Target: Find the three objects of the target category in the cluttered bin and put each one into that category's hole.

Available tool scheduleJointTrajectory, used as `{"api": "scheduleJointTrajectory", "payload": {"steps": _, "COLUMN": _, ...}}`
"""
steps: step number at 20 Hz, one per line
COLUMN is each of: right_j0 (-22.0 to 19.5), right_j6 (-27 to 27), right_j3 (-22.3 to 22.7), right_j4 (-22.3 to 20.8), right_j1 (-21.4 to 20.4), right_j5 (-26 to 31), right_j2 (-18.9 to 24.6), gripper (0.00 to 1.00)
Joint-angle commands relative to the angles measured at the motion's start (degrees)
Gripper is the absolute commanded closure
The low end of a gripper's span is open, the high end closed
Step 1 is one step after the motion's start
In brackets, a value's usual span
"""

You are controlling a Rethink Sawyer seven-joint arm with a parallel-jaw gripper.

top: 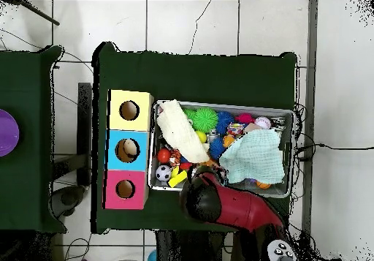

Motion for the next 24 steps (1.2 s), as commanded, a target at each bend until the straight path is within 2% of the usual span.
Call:
{"api": "scheduleJointTrajectory", "payload": {"steps": 1, "right_j0": -1.1, "right_j6": 9.1, "right_j3": 5.5, "right_j4": -4.2, "right_j1": 1.2, "right_j5": -7.1, "right_j2": 1.1, "gripper": 0.00}}
{"api": "scheduleJointTrajectory", "payload": {"steps": 10, "right_j0": -0.7, "right_j6": 10.0, "right_j3": 5.6, "right_j4": -6.4, "right_j1": 8.5, "right_j5": -16.4, "right_j2": -1.2, "gripper": 0.00}}
{"api": "scheduleJointTrajectory", "payload": {"steps": 18, "right_j0": -3.7, "right_j6": 8.7, "right_j3": 5.6, "right_j4": -9.1, "right_j1": 10.7, "right_j5": -19.1, "right_j2": -0.6, "gripper": 0.00}}
{"api": "scheduleJointTrajectory", "payload": {"steps": 24, "right_j0": -3.6, "right_j6": 9.0, "right_j3": 4.6, "right_j4": -9.9, "right_j1": 13.4, "right_j5": -21.5, "right_j2": -1.6, "gripper": 0.00}}
